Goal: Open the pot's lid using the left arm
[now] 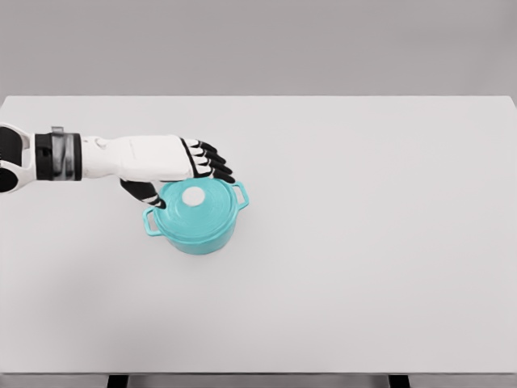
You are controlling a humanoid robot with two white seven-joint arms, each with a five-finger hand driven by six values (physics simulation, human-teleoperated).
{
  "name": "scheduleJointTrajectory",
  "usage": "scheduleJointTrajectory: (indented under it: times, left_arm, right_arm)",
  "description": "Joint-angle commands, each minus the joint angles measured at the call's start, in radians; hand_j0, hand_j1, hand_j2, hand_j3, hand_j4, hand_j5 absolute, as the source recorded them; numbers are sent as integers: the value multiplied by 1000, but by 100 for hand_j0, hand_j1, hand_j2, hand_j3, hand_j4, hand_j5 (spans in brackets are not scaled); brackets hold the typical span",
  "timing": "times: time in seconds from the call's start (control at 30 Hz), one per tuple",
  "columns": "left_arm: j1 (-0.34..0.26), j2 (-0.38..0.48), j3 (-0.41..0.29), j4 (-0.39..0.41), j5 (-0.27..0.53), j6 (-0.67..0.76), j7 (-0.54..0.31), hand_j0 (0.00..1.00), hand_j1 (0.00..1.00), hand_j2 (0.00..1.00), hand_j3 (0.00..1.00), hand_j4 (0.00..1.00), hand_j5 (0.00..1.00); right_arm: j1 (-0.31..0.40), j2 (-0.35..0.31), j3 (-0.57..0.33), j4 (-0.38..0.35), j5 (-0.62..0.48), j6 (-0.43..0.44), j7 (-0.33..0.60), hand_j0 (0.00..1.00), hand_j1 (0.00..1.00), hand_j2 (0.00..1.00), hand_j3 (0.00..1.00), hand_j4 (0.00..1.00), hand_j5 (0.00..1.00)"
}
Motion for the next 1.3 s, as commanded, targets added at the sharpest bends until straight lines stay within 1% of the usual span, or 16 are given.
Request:
scheduleJointTrajectory:
  times: [0.0, 0.07, 0.3, 0.57, 0.67, 0.8, 0.83, 0.87, 1.0, 1.07, 1.17, 1.27]
  left_arm:
    - [0, -4, -1, -3, 3, 3, 1, 100, 100, 100, 100, 100, 100]
    - [2, -4, -9, 0, -9, 3, 1, 100, 100, 100, 100, 100, 100]
    - [-2, -28, -36, 12, -127, 3, 1, 100, 100, 100, 100, 100, 100]
    - [-8, -31, -41, 15, -130, 3, 1, 100, 100, 100, 100, 100, 100]
    - [-11, -31, -39, 13, -125, 3, 1, 99, 99, 99, 99, 99, 99]
    - [-11, -30, -38, 12, -124, 3, 1, 85, 85, 85, 85, 85, 85]
    - [-12, -30, -38, 10, -124, 3, 1, 79, 79, 79, 79, 79, 79]
    - [-12, -30, -38, 10, -124, 3, 1, 76, 76, 76, 76, 76, 76]
    - [-11, -27, -41, 10, -124, 3, 1, 72, 72, 72, 72, 72, 72]
    - [-11, -27, -41, 10, -124, 3, 1, 67, 67, 67, 67, 67, 67]
    - [-8, -27, -41, 10, -124, 3, 1, 63, 63, 63, 63, 63, 63]
    - [-8, -25, -42, 10, -124, 3, 1, 54, 54, 54, 54, 54, 54]
  right_arm:
    - [0, 0, 0, 0, 0, 0, 0, 100, 100, 100, 100, 100, 100]
    - [0, 0, 0, 0, 0, 0, 0, 100, 100, 100, 100, 100, 100]
    - [0, 0, 0, 0, 0, 0, 0, 100, 100, 100, 100, 100, 100]
    - [0, 0, 0, 0, 0, 0, 0, 100, 100, 100, 100, 100, 100]
    - [0, 0, 0, 0, 0, 0, 0, 100, 100, 100, 100, 100, 100]
    - [0, 0, 0, 0, 0, 0, 0, 100, 100, 100, 100, 100, 100]
    - [0, 0, 0, 0, 0, 0, 0, 100, 100, 100, 100, 100, 100]
    - [0, 0, 0, 0, 0, 0, 0, 100, 100, 100, 100, 100, 100]
    - [0, 0, 0, 0, 0, 0, 0, 100, 100, 100, 100, 100, 100]
    - [0, 0, 0, 0, 0, 0, 0, 100, 100, 100, 100, 100, 100]
    - [0, 0, 0, 0, 0, 0, 0, 100, 100, 100, 100, 100, 100]
    - [0, 0, 0, 0, 0, 0, 0, 100, 100, 100, 100, 100, 100]
